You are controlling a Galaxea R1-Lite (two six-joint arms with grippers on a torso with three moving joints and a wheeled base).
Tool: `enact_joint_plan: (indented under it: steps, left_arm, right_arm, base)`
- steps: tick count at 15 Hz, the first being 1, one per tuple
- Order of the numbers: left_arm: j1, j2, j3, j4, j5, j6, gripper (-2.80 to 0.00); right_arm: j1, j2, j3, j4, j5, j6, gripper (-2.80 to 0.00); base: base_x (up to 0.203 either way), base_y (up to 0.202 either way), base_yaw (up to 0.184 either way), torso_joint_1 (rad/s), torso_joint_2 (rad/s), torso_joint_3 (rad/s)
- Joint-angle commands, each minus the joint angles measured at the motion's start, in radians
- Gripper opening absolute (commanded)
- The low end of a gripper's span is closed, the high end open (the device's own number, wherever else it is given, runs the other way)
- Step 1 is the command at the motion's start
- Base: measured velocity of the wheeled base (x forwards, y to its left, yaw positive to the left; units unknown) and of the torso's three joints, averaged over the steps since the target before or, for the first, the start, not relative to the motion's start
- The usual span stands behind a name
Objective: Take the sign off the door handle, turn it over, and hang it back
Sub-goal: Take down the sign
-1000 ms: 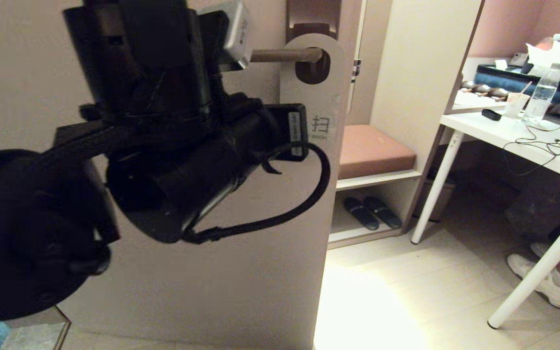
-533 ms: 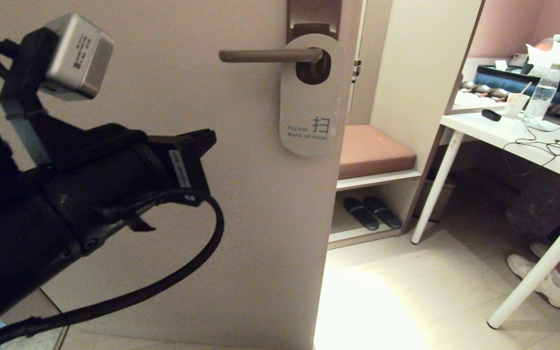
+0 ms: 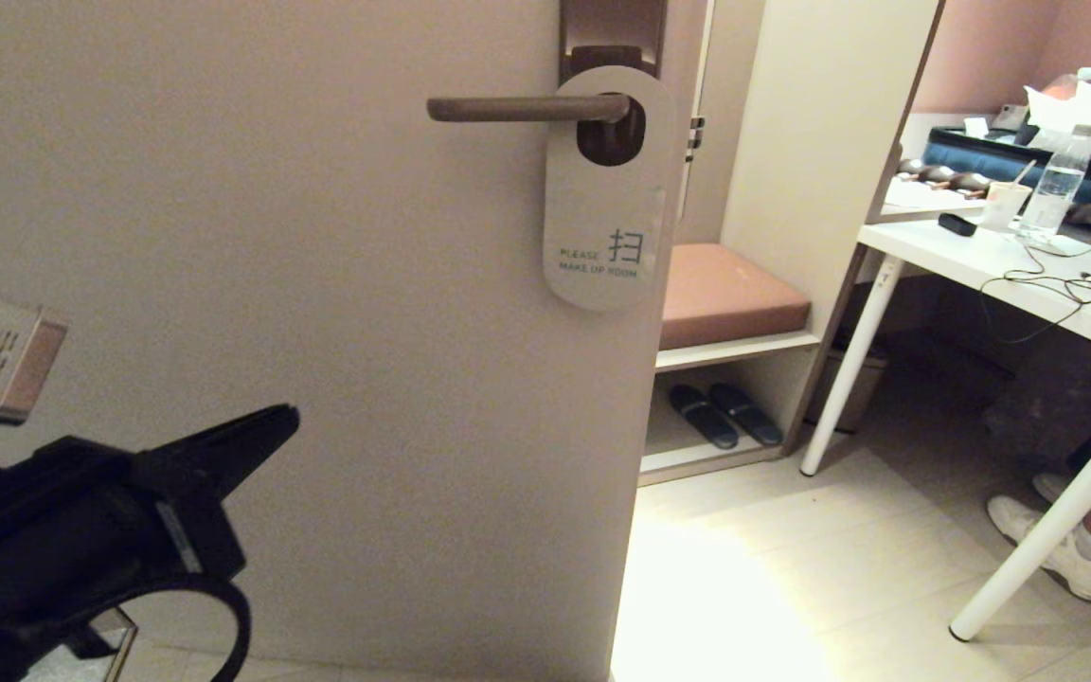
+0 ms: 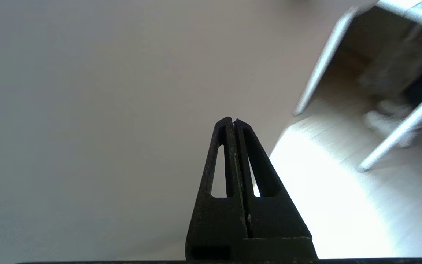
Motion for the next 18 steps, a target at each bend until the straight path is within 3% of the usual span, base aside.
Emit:
enact_joint_plan:
  steps: [1,4,7,9,13,16,18]
  left_arm:
    - [0.157,-0.163,0.14,-0.005,-0.094,0.006,-2.8]
    - [0.386,-0.343,0.339,-0.005,-0.245,0.042,-2.8]
    - [0.62,-0.497,0.454,0.007,-0.445,0.154,-2.8]
    - [0.699,-0.597,0.468,0.086,-0.521,0.187,-2.8]
    - [0.731,-0.84,0.475,0.293,-0.538,0.194,-2.8]
    - [0.706,-0.985,0.475,0.382,-0.401,0.181,-2.8]
    - [0.701,-1.069,0.476,0.466,-0.356,0.184,-2.8]
  right_arm:
    - [0.001,0.001,0.0,0.0,0.001,-0.001,-2.8]
    - [0.0,0.001,0.0,0.0,0.001,-0.001,-2.8]
    - [0.001,0.001,0.0,0.0,0.001,-0.001,-2.8]
    - [0.0,0.001,0.0,0.0,0.001,-0.001,-2.8]
    - [0.0,0.001,0.0,0.0,0.001,-0.001,-2.8]
    - [0.0,0.001,0.0,0.0,0.001,-0.001,-2.8]
    - [0.002,0.001,0.0,0.0,0.001,-0.001,-2.8]
  base:
    - [0.0,0.0,0.0,0.0,0.0,0.0]
    - [0.0,0.0,0.0,0.0,0.0,0.0]
    - [0.0,0.0,0.0,0.0,0.0,0.0]
    - [0.0,0.0,0.0,0.0,0.0,0.0]
    - [0.0,0.0,0.0,0.0,0.0,0.0]
    - [0.0,0.0,0.0,0.0,0.0,0.0]
    - [0.0,0.0,0.0,0.0,0.0,0.0]
